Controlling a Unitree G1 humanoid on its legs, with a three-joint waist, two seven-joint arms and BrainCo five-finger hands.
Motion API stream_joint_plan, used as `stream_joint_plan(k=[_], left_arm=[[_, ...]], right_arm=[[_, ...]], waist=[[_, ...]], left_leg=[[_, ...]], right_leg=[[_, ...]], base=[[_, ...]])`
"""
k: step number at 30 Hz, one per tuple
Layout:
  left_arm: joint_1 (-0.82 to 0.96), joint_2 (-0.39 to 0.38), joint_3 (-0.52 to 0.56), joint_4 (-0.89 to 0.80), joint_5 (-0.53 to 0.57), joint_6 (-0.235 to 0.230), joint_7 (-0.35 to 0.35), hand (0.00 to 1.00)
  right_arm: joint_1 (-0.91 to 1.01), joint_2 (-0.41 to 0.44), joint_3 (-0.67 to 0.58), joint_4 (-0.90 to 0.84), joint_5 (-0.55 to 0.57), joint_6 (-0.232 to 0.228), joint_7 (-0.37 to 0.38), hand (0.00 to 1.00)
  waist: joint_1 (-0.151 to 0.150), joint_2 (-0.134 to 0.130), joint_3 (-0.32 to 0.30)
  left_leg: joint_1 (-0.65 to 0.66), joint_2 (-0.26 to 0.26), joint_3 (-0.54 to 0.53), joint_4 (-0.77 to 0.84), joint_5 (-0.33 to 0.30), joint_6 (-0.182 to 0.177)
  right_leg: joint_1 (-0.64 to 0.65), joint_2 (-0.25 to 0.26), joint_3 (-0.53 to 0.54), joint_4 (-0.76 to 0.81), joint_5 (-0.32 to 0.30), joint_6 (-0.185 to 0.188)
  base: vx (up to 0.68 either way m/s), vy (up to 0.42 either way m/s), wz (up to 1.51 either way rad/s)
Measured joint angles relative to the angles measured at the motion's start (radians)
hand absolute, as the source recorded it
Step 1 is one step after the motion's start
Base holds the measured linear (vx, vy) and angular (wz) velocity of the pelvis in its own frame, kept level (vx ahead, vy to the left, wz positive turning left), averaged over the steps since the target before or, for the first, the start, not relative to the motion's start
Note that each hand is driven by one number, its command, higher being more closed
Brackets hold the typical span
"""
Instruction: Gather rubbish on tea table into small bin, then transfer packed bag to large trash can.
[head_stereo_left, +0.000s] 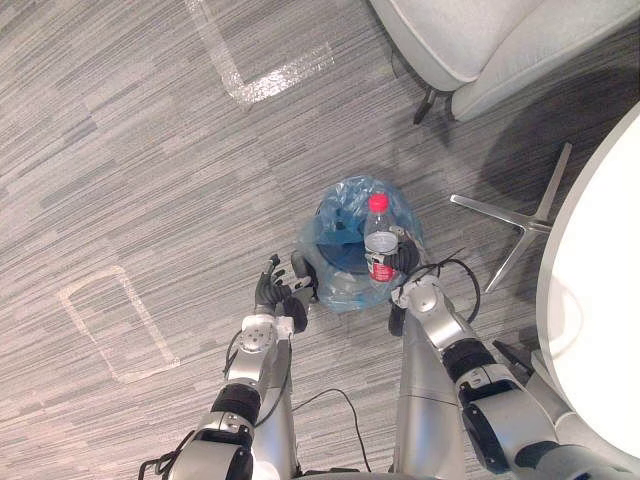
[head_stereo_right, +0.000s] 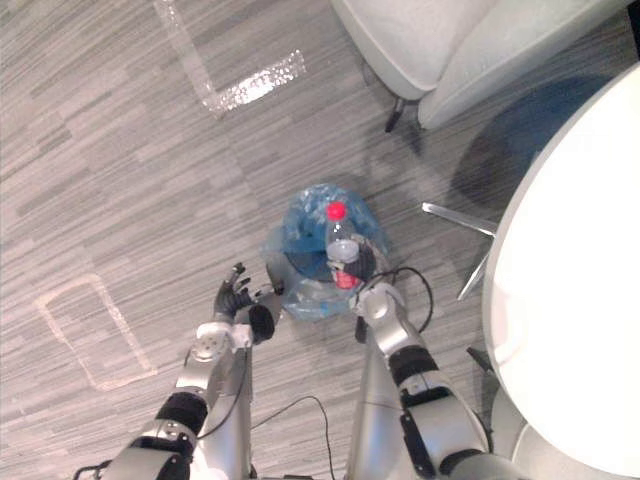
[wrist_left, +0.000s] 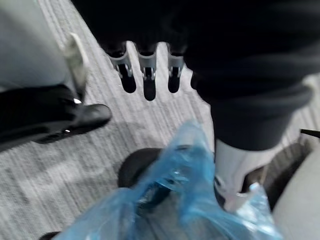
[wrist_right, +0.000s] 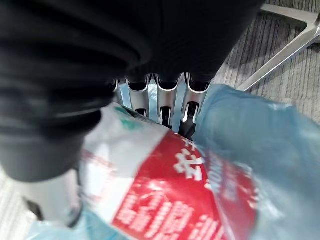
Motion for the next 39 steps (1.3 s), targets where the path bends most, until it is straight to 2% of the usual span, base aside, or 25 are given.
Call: stream_joint_plan(k=[8,15,25,33,39], left_arm=[[-0.008,-0.009,0.02,0.038,-0.002,0.009,0.016,0.0],[-0.02,-0.016,0.028,0.041,-0.002,0.009,0.016,0.0],[-0.025,-0.014,0.027,0.059,0.002,0.007,0.017,0.0],[-0.029,0.001,0.016,0.062,0.018,-0.006,0.016,0.0],[-0.036,0.014,-0.003,0.079,0.018,-0.013,0.017,0.0]], right_arm=[[-0.021,0.051,0.001,-0.003,0.001,-0.002,-0.007,0.0],[-0.025,0.047,0.018,-0.052,-0.011,-0.004,-0.028,0.0],[-0.026,0.0,0.161,-0.084,-0.265,-0.021,-0.025,0.0],[-0.012,-0.071,0.29,-0.078,-0.366,-0.042,0.004,0.0],[0.0,-0.069,0.317,0.021,-0.447,-0.045,0.013,0.0]], waist=[[0.008,-0.001,-0.001],[0.01,-0.001,-0.001],[0.014,-0.006,-0.005],[0.011,-0.006,-0.005],[0.009,-0.01,-0.007]], left_leg=[[0.028,-0.002,0.017,-0.054,0.023,-0.004],[0.033,-0.003,0.02,-0.061,0.031,0.008],[0.027,-0.002,0.014,-0.062,0.026,0.002],[0.023,0.002,0.013,-0.056,0.026,0.003],[0.022,0.007,0.014,-0.057,0.027,0.003]], right_leg=[[0.035,0.001,-0.002,-0.064,0.038,0.003],[0.038,0.001,-0.004,-0.07,0.041,0.001],[0.049,0.002,-0.013,-0.097,0.052,0.007],[0.051,0.005,-0.014,-0.101,0.057,0.008],[0.051,0.009,-0.014,-0.109,0.064,0.006]], base=[[-0.01,0.002,-0.02],[0.0,0.0,0.0],[0.0,0.0,0.0],[0.0,-0.002,0.0],[0.0,-0.005,-0.01]])
